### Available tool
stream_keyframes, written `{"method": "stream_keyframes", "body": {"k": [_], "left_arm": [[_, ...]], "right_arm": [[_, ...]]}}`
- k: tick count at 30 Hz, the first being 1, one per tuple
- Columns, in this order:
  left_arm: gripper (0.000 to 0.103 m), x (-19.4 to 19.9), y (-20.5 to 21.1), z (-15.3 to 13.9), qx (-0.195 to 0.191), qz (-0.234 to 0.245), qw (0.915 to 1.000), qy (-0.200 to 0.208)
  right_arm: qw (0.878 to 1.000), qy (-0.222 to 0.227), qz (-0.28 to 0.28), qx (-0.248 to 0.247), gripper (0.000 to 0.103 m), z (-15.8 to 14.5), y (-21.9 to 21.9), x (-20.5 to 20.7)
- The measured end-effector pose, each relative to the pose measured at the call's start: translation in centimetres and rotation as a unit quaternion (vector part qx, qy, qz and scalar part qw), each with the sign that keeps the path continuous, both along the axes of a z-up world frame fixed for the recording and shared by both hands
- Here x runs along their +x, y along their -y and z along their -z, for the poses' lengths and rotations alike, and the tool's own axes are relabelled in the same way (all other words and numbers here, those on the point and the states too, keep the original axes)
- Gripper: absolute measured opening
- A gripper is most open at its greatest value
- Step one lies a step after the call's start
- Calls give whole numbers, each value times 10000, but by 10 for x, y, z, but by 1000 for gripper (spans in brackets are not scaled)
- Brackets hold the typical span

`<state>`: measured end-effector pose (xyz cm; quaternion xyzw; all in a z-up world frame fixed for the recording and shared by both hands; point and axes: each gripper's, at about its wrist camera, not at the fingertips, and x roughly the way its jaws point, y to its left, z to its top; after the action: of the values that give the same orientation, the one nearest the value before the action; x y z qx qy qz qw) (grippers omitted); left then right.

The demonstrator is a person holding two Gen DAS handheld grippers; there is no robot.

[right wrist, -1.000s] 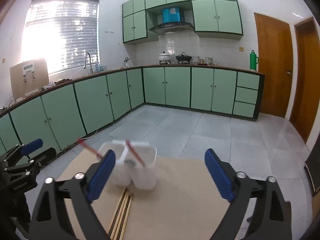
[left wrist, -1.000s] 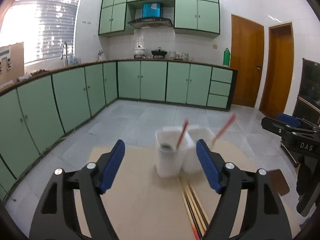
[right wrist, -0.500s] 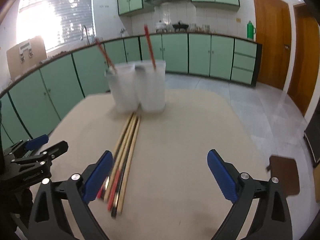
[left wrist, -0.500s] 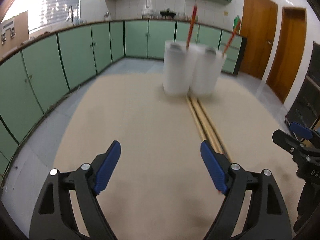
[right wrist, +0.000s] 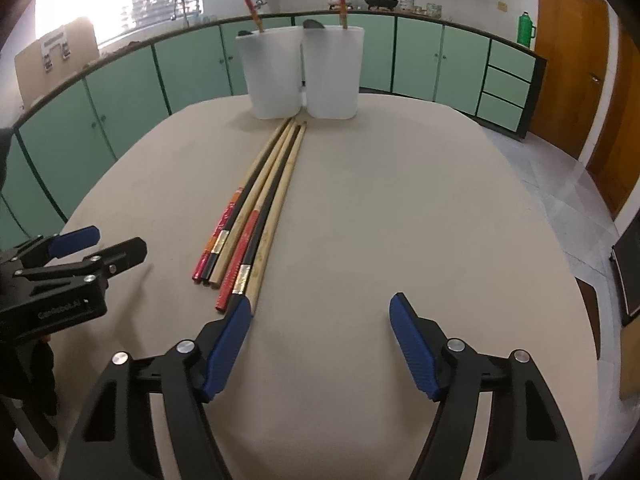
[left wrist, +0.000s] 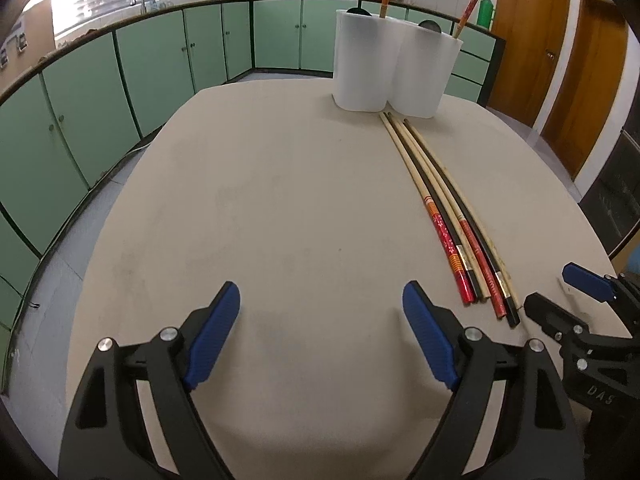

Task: Organize utensils
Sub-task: 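Withdraw and close the right tool on a plain wooden chopstick, then close the left tool on a red chopstick while the right tool holds the wooden one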

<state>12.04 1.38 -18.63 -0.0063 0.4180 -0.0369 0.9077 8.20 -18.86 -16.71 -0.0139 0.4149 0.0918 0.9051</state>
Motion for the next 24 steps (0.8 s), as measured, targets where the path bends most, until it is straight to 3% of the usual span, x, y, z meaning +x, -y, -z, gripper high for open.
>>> {"method": "stream_keyframes", "body": {"k": [12, 15, 23, 24], "left_arm": [[82, 5, 2, 3, -84, -49, 9998, -177], [83, 5, 4, 4, -66, -38, 9998, -180], [83, 11, 12, 7, 30, 71, 9997, -210], [83, 11, 13, 7, 29, 83, 9997, -211]], "right_arm": [[9998, -156, -52, -113, 69, 4, -13, 4], [9998, -144, -53, -103, 59, 3, -17, 7], [9993, -68, -353, -93, 11, 2, -28, 7], [9992, -75, -375, -65, 9, 2, -27, 7]]}}
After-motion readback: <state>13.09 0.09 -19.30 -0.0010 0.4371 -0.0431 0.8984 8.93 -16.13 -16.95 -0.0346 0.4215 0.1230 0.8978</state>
